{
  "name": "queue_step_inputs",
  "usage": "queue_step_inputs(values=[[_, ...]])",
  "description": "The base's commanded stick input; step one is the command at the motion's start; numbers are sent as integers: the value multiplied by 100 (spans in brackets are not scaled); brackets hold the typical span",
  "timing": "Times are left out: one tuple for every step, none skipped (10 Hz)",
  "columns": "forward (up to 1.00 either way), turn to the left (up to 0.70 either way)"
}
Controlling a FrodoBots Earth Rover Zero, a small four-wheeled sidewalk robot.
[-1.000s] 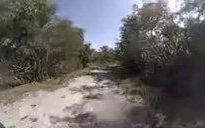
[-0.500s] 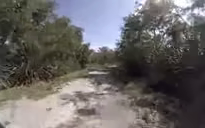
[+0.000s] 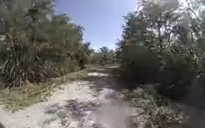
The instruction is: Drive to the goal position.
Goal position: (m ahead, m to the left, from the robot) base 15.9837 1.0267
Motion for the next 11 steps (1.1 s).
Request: queue_step_inputs(values=[[70,0],[70,0],[70,0],[70,0],[70,0],[70,0],[70,0],[70,0],[70,0],[70,0],[70,0]])
